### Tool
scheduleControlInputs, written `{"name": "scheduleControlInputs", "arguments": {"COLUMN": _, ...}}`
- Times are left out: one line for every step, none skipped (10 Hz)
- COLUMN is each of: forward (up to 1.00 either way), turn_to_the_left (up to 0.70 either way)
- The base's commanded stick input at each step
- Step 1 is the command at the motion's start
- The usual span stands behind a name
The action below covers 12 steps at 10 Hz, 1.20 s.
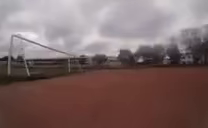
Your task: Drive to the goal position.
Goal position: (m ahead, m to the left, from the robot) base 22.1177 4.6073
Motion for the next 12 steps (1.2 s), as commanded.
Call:
{"name": "scheduleControlInputs", "arguments": {"forward": 0.7, "turn_to_the_left": 0.0}}
{"name": "scheduleControlInputs", "arguments": {"forward": 0.7, "turn_to_the_left": 0.0}}
{"name": "scheduleControlInputs", "arguments": {"forward": 0.7, "turn_to_the_left": 0.0}}
{"name": "scheduleControlInputs", "arguments": {"forward": 0.7, "turn_to_the_left": 0.0}}
{"name": "scheduleControlInputs", "arguments": {"forward": 0.7, "turn_to_the_left": 0.0}}
{"name": "scheduleControlInputs", "arguments": {"forward": 0.7, "turn_to_the_left": 0.0}}
{"name": "scheduleControlInputs", "arguments": {"forward": 0.7, "turn_to_the_left": 0.0}}
{"name": "scheduleControlInputs", "arguments": {"forward": 0.7, "turn_to_the_left": 0.0}}
{"name": "scheduleControlInputs", "arguments": {"forward": 0.7, "turn_to_the_left": 0.0}}
{"name": "scheduleControlInputs", "arguments": {"forward": 0.7, "turn_to_the_left": 0.0}}
{"name": "scheduleControlInputs", "arguments": {"forward": 0.7, "turn_to_the_left": 0.0}}
{"name": "scheduleControlInputs", "arguments": {"forward": 0.7, "turn_to_the_left": 0.0}}
